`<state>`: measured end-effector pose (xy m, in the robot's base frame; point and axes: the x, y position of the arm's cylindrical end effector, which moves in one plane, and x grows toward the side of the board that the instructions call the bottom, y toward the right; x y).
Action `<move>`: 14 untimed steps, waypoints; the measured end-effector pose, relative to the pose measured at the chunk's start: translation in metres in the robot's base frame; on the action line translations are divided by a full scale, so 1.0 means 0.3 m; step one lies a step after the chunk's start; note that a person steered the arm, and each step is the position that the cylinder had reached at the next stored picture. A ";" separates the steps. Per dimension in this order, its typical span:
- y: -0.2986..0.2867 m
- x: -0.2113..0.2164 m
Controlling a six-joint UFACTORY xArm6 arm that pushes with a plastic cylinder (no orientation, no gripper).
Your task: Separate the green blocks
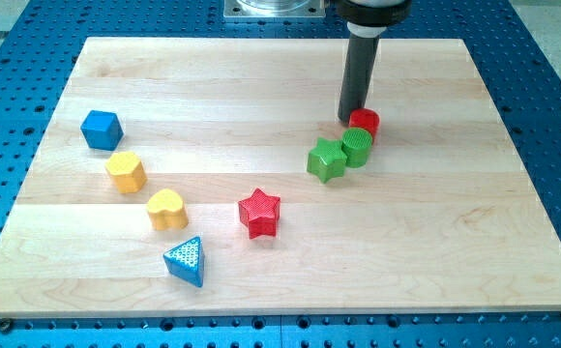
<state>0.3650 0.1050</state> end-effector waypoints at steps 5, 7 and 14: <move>0.114 0.544; 0.028 0.417; 0.063 0.371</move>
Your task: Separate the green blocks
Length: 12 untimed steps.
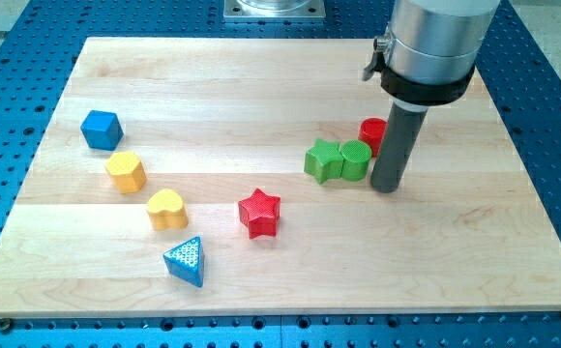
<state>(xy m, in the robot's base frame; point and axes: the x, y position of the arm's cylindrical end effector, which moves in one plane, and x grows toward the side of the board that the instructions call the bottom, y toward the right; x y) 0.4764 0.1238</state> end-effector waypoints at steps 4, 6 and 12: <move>-0.233 0.077; -0.351 -0.093; -0.293 -0.156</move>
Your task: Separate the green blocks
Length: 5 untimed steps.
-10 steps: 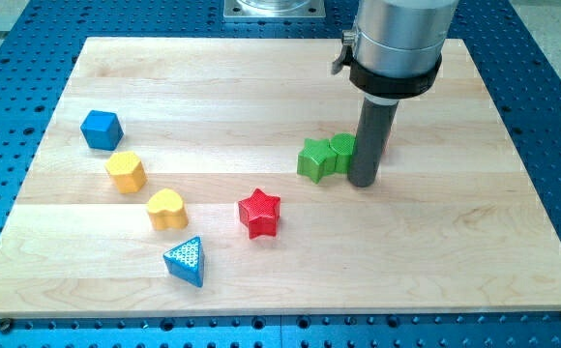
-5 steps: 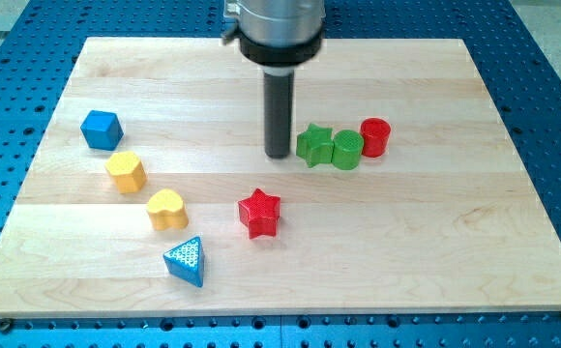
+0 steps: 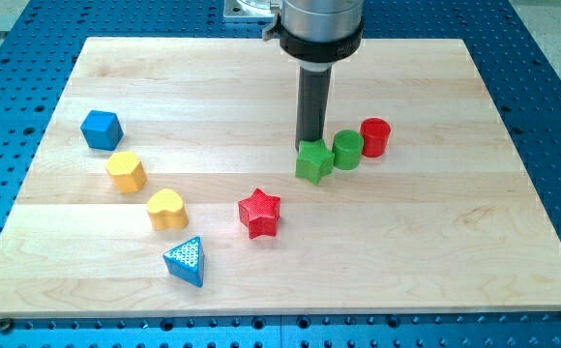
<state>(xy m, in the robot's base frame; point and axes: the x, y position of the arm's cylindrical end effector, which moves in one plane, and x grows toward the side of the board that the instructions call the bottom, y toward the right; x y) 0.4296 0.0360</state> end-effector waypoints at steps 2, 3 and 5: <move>-0.029 0.024; -0.079 -0.127; 0.082 -0.085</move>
